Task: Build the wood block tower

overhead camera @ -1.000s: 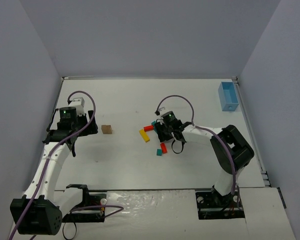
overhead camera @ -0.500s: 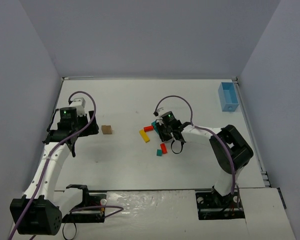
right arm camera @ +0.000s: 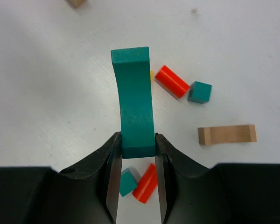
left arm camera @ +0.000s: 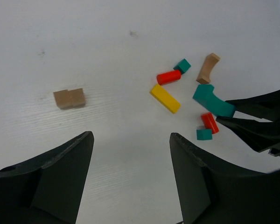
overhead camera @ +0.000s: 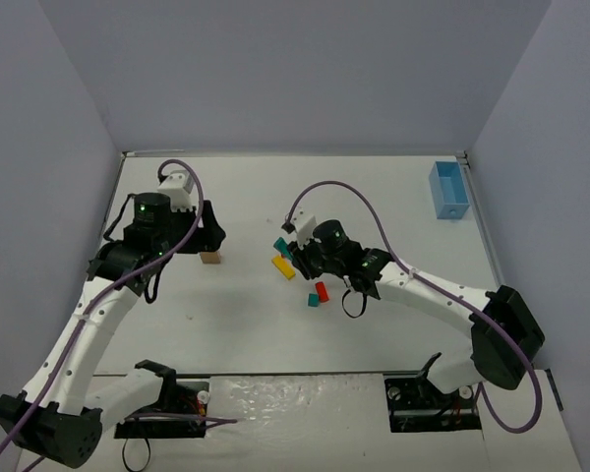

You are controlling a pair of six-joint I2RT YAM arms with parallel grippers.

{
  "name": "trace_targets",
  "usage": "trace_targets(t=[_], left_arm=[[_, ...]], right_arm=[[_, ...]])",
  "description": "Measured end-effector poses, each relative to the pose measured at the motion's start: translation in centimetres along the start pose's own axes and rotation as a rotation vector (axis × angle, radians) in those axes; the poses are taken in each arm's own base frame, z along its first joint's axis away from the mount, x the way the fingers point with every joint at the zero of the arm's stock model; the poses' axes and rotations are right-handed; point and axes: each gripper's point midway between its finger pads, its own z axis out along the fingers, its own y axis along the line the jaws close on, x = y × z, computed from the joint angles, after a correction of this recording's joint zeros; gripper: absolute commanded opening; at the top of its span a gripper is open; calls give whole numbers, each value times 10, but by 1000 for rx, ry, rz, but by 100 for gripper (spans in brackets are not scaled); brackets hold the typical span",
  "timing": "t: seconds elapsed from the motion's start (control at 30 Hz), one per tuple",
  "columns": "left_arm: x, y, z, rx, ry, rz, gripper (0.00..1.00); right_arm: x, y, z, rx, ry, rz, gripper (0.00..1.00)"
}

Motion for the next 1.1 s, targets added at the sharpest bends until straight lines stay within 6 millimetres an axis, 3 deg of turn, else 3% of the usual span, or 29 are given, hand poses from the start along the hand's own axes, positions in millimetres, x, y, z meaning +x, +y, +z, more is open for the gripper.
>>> trace_targets(t=[0.2, 0.47, 0.93, 1.1], left_arm=[[28, -50, 15, 74, 107, 52, 62], [48, -82, 38, 40, 170, 127, 57], [75, -89, 60, -29, 232, 201, 49], [76, -91, 60, -28, 232, 191, 32]], right_arm=[[-15, 32, -15, -103, -48, -65, 0], [-10, 55, -20, -169, -32, -107, 0], [-7, 59, -22, -184, -22, -126, 0], [-6, 60, -22, -186, -22, -128, 0]])
